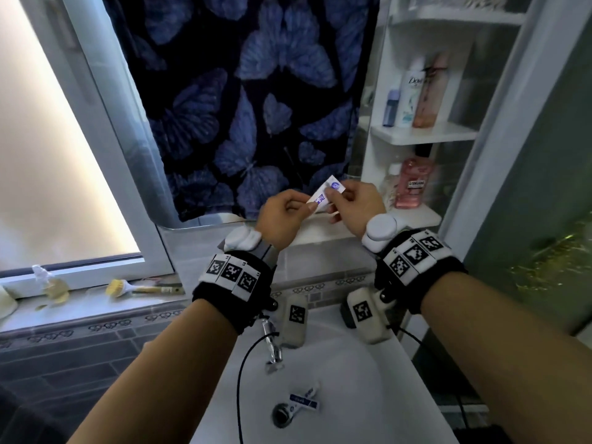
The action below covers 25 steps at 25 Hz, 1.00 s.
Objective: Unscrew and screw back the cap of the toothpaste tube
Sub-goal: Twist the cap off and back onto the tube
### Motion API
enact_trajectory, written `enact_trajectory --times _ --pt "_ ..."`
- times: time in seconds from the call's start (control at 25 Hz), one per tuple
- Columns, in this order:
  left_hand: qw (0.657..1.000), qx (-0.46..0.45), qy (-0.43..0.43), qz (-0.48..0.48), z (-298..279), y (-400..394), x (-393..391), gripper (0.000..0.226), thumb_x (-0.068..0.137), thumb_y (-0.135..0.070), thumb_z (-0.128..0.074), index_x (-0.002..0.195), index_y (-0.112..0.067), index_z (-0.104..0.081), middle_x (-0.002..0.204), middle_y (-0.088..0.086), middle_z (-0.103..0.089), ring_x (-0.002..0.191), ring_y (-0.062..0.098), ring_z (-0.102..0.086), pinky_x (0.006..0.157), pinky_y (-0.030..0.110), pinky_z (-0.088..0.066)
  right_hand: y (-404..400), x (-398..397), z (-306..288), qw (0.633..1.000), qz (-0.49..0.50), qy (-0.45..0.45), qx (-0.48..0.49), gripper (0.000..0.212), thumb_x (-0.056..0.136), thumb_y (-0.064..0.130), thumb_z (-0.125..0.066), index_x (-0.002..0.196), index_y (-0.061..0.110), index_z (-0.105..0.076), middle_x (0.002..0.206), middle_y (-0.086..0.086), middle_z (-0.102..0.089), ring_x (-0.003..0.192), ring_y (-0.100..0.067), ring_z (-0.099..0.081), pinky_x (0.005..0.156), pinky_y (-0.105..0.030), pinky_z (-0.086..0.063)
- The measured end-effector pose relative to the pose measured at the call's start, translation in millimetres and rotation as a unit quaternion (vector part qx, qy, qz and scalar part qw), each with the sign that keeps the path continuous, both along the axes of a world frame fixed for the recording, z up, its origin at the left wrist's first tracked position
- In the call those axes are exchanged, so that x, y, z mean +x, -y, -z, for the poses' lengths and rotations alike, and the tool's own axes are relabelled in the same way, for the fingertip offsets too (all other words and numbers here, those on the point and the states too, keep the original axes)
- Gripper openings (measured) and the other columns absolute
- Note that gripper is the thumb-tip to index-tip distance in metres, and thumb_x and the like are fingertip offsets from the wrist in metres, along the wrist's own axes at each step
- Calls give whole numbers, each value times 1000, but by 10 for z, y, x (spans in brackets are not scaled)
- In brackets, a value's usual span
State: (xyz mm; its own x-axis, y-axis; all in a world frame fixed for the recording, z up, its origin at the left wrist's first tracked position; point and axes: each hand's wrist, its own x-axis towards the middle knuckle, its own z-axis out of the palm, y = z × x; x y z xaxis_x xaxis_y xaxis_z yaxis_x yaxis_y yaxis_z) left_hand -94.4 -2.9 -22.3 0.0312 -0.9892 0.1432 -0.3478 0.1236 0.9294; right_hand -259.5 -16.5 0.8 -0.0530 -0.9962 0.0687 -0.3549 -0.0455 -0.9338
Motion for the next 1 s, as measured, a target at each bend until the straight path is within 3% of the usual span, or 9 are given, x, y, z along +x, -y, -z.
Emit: enact_trajectory --times 0.08,0.24,0.36,0.48,0.6,0.68,0.76,0.84,1.0 --pt "999 47 8 0 363 -172 153 14 87 -24 -71 95 -13 -69 68 -10 -63 62 2 -58 62 35 -51 -152 175 367 1000 22 -1 16 19 96 28 -57 92 10 -64 77 -15 -73 59 -33 -70 53 -43 -59" --pt "989 144 30 19 1246 -570 419 13 88 -19 -71 98 -12 -67 77 -3 -67 67 7 -60 64 29 -52 -464 436 1300 991 17 25 132 40 101 39 -45 97 2 -61 67 -14 -71 51 -32 -68 51 -47 -58" --pt "980 178 68 50 1765 -814 592 21 87 -18 -72 105 -11 -69 96 4 -75 84 18 -68 78 29 -54 -628 573 1850 979 4 73 192 46 102 42 -41 82 6 -62 67 -21 -71 46 -26 -68 50 -43 -57" --pt "974 208 80 49 2280 -883 720 22 88 -16 -71 108 -6 -70 101 9 -75 92 24 -70 85 31 -54 -677 728 2385 974 -11 93 205 45 97 39 -55 83 -4 -63 70 -24 -71 53 -31 -71 55 -41 -59" --pt "971 238 25 4 2633 -896 778 19 89 -13 -70 104 -2 -68 89 10 -74 76 13 -68 72 25 -56 -708 796 2769 970 -33 155 184 21 88 20 -72 97 2 -67 85 -15 -73 68 -32 -72 61 -40 -62" --pt "964 259 -31 -47 2847 -861 789 18 89 -10 -69 102 2 -66 77 10 -68 65 15 -64 62 26 -53 -710 788 3027 981 -49 91 164 27 84 20 -75 109 12 -68 98 -5 -73 74 -19 -70 64 -32 -60" --pt "951 278 -96 -94 3072 -859 790 20 88 -5 -69 101 9 -63 77 21 -64 67 30 -61 67 41 -53 -738 773 3299 986 -65 -13 151 25 86 22 -73 110 14 -71 100 -1 -73 73 -7 -64 69 -25 -55" --pt "945 282 -115 -120 3220 -873 772 19 87 -4 -70 98 10 -62 77 25 -64 64 34 -58 67 51 -52 -751 776 3479 983 -87 -92 133 23 88 21 -70 110 15 -72 101 0 -74 73 -8 -62 76 -25 -53" --pt "953 242 -70 -168 3317 -844 740 16 81 -13 -76 89 -9 -63 77 11 -74 53 16 -64 49 31 -51 -741 860 3604 966 -147 -169 131 28 87 21 -70 115 14 -70 104 -2 -72 75 -12 -58 79 -24 -47"
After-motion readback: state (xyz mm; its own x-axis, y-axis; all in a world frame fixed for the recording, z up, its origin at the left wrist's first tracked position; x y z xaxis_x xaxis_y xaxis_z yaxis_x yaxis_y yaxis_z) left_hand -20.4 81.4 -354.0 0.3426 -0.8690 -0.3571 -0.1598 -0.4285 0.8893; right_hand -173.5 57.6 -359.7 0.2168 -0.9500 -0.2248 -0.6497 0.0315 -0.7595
